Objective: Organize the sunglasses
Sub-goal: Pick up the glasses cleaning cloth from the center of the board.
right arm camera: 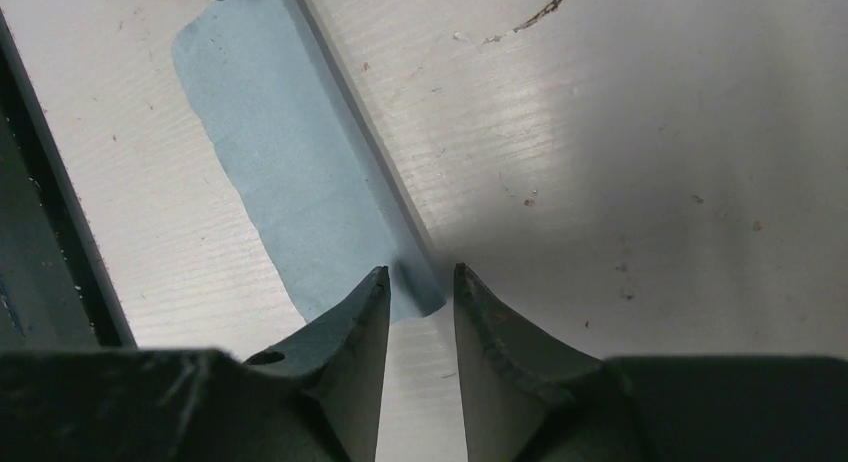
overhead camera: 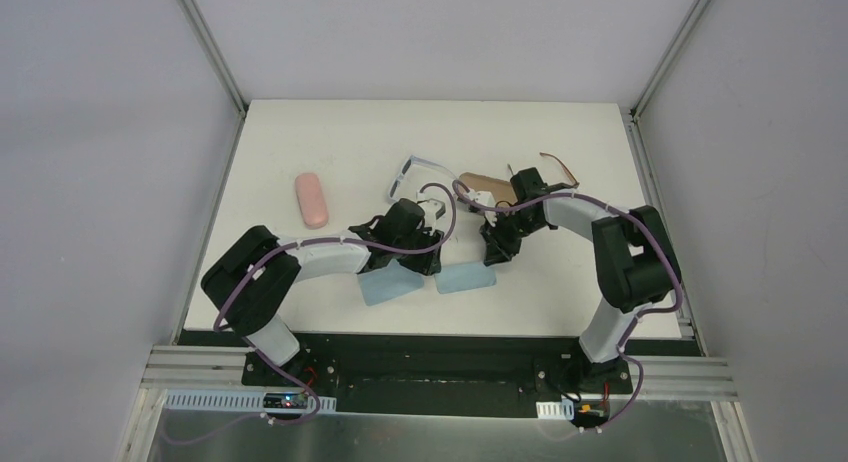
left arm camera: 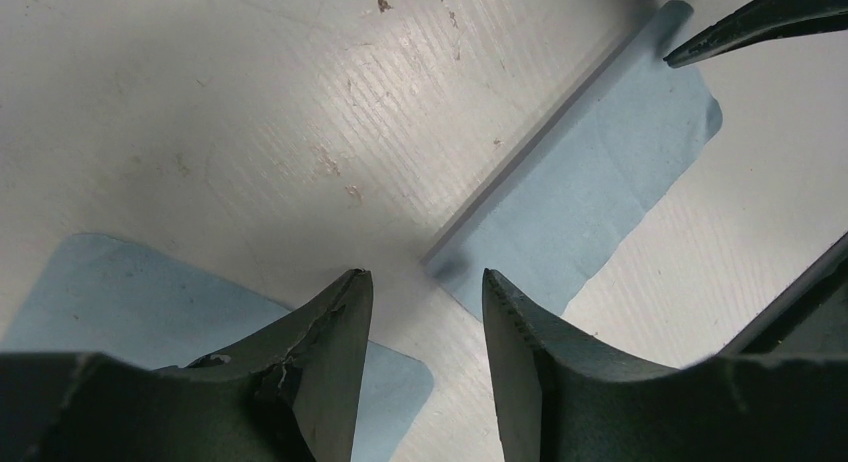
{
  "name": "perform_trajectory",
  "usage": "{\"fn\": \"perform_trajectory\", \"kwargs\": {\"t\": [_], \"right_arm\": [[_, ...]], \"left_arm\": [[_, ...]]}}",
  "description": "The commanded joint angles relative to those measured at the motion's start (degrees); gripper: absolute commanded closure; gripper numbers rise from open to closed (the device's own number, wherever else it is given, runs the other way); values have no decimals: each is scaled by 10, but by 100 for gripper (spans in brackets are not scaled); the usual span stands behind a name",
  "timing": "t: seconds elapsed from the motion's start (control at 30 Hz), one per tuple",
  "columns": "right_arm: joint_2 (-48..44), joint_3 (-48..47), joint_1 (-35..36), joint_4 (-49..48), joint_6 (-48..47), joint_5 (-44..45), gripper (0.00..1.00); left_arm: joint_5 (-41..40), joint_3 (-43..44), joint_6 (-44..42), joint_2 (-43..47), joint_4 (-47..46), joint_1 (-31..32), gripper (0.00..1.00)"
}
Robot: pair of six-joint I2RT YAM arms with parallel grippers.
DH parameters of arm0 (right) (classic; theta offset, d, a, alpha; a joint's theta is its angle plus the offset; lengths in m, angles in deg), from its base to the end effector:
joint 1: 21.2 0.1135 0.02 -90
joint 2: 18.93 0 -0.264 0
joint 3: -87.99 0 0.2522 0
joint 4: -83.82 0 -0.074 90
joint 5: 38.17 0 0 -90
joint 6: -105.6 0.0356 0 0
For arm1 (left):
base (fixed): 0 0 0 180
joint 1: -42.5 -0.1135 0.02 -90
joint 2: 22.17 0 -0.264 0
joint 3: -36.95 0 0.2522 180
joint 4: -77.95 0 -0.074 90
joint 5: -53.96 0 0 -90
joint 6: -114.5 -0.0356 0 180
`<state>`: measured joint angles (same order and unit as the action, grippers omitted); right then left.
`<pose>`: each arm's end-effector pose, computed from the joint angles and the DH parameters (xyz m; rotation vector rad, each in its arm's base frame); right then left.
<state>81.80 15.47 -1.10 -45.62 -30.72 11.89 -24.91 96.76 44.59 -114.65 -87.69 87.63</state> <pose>0.2843 0.1284 0.1543 -1.5379 2.1756 0.8829 0.2195 -0.2302 0.1614 0.6382 2.4300 -0.7386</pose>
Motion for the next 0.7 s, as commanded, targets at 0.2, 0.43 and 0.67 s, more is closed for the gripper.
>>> {"fn": "perform_trajectory", "kwargs": {"t": [0.2, 0.43, 0.67], "right_arm": [[14, -12, -4, -1, -25, -8, 81], [12, -5, -6, 2, -28, -11, 87], [13, -2, -6, 2, -27, -13, 88]], "left_arm": [[45, 16, -17, -20, -43, -14, 58], [72, 17, -21, -33, -52, -14, 66], [90, 17, -24, -42, -57, -14, 77]]}}
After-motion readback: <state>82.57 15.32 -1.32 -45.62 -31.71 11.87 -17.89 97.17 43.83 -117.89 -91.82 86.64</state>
